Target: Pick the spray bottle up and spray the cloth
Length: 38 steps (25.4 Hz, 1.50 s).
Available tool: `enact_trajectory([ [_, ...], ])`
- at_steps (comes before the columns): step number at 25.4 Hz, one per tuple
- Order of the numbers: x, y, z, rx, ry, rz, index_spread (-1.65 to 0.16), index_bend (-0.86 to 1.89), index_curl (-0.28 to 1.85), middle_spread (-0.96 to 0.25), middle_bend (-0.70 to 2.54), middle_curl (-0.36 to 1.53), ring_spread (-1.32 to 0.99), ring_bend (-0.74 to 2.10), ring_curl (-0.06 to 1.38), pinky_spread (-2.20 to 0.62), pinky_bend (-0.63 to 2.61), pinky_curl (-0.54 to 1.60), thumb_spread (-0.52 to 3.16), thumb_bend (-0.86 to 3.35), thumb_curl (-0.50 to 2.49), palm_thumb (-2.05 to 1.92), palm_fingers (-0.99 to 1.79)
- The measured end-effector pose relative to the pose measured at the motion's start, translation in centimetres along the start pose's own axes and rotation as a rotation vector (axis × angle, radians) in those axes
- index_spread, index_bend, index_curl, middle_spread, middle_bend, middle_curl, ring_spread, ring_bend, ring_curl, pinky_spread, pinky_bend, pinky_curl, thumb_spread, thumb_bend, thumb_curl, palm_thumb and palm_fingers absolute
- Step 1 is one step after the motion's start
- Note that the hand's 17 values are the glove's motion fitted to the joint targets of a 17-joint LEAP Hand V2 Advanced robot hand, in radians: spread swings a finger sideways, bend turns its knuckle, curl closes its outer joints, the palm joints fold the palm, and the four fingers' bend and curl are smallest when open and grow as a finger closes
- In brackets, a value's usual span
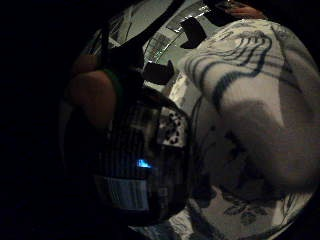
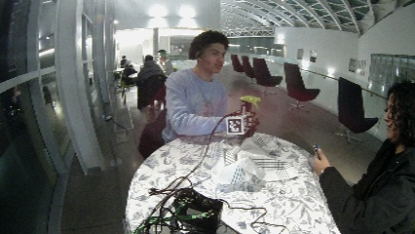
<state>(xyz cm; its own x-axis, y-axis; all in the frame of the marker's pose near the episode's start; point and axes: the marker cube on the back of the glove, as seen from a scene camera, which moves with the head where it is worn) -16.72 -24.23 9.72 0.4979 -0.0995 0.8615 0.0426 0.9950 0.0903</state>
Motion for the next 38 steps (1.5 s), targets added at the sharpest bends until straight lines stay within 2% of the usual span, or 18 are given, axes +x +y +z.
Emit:
enact_trajectory([
  [3, -0.1, -0.2, 0.2, 0.013, -0.006, -0.009, -0.22, 0.16, 0.43, -0.06, 0.27, 0.47, 0.0, 0.36, 0.37, 0.25, 0.13, 0.24, 0.8, -0.02, 0.67, 0.98, 0.99],
  [8, 0.6, 1.4, 0.5, -0.077, 0.024, -0.006, -0.22, 0.16, 0.44, -0.07, 0.3, 0.48, -0.01, 0.37, 0.38, 0.25, 0.12, 0.23, 0.81, -0.02, 0.67, 0.99, 0.98],
  [11, 0.5, 2.2, 0.1, -0.065, 0.02, 0.002, -0.24, 0.12, 0.43, -0.06, 0.29, 0.48, -0.01, 0.34, 0.38, 0.25, 0.17, 0.24, 0.84, -0.02, 0.66, 0.99, 0.87],
  [13, 0.0, 3.5, -1.2, -0.061, 0.046, 0.0, -0.27, 0.03, 0.4, -0.05, 0.24, 0.46, 0.0, 0.33, 0.39, 0.24, 0.26, 0.28, 0.91, -0.02, 0.65, 0.97, 0.7],
  [16, -0.9, 6.2, -4.3, -0.029, 0.128, -0.004, -0.32, -0.02, 0.34, -0.03, 0.21, 0.45, 0.01, 0.38, 0.4, 0.24, 0.34, 0.31, 0.96, -0.02, 0.64, 0.95, 0.61],
  [29, -1.2, 20.2, -23.4, 0.293, 0.728, 0.091, -0.34, 0.11, 0.26, -0.03, 0.33, 0.46, 0.01, 0.41, 0.38, 0.22, 0.25, 0.3, 1.08, -0.02, 0.61, 0.93, 0.75],
  [34, -0.4, 24.1, -29.3, 0.275, 0.985, 0.184, -0.33, 0.13, 0.26, -0.04, 0.35, 0.45, 0.01, 0.39, 0.37, 0.21, 0.22, 0.3, 1.09, -0.02, 0.6, 0.92, 0.78],
  [38, 0.4, 26.2, -32.1, 0.259, 1.049, 0.223, -0.33, 0.13, 0.27, -0.04, 0.35, 0.45, 0.0, 0.38, 0.36, 0.21, 0.2, 0.3, 1.1, -0.02, 0.59, 0.92, 0.79],
])
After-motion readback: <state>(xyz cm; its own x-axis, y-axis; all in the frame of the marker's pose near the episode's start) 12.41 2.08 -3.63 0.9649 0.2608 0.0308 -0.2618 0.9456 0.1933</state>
